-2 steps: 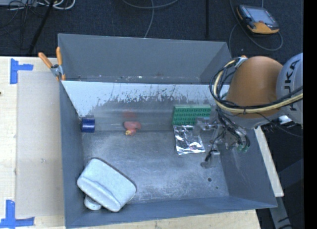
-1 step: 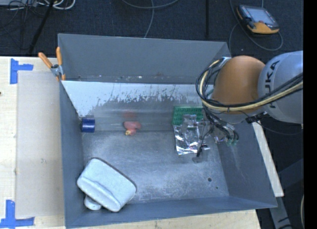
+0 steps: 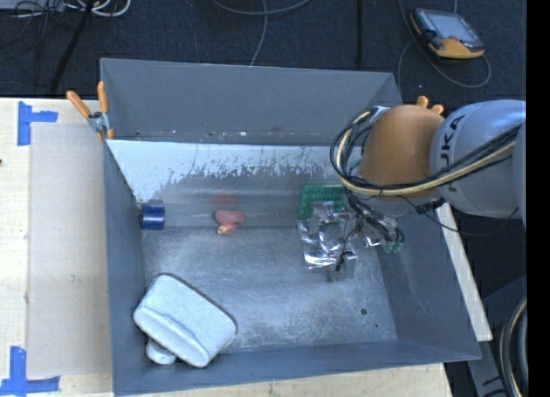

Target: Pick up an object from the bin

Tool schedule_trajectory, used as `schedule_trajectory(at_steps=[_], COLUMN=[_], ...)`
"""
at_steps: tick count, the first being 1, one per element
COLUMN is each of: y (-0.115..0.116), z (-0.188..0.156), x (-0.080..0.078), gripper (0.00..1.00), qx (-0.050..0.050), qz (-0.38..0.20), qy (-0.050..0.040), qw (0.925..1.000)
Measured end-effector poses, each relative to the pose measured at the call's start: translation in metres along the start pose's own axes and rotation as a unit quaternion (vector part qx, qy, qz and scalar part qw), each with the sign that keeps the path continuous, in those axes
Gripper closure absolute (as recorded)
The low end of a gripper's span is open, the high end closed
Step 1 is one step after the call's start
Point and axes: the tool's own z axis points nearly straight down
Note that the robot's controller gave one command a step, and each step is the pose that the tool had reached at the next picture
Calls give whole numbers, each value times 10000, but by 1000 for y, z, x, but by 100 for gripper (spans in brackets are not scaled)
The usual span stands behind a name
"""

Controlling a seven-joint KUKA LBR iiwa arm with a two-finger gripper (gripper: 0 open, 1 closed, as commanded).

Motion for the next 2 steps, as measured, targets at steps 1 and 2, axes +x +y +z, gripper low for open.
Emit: schedule_trajectory(at_steps=[1,2], y=[0,9], z=[-3,-156], x=[0,7], gripper=[100,100], qx=[-3,16], qz=[13,-112], qy=[7,-53], qw=[10000,9999])
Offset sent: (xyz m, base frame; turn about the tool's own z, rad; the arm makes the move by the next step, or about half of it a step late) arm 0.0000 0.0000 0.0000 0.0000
